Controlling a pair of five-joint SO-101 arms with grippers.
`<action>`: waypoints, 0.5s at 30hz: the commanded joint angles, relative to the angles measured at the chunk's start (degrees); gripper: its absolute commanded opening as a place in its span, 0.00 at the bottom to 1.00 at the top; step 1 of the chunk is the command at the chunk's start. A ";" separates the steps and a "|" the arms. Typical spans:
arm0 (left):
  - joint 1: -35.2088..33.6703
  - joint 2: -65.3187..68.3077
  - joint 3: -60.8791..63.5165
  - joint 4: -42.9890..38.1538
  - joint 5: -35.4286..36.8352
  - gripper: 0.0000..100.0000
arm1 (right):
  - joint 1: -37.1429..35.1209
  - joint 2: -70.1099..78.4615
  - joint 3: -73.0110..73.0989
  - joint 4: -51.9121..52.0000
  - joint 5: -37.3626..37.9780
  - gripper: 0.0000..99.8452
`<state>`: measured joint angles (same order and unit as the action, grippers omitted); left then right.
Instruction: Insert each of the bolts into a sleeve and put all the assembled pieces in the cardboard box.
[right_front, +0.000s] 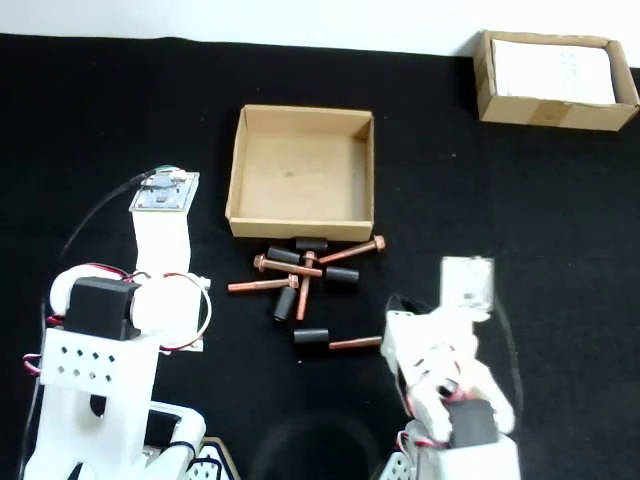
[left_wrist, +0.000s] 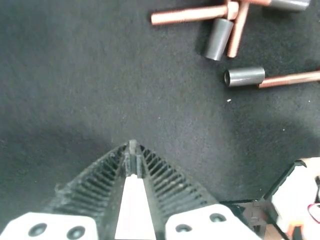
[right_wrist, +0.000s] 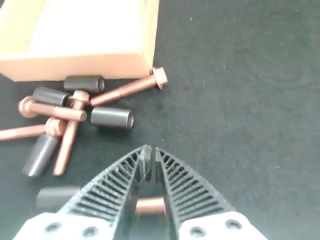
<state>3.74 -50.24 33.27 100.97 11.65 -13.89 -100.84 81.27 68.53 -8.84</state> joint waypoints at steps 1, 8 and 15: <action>0.40 0.40 1.10 -1.85 4.48 0.02 | 0.57 10.07 -13.32 9.80 0.35 0.02; 0.04 0.22 5.14 -5.19 10.20 0.28 | -3.82 49.98 -44.18 31.78 3.25 0.18; -10.51 -0.13 13.41 -19.08 15.12 0.42 | -12.35 68.44 -57.19 32.57 20.40 0.23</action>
<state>-1.80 -50.24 44.53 88.13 25.01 -21.01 -37.45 28.88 100.00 5.58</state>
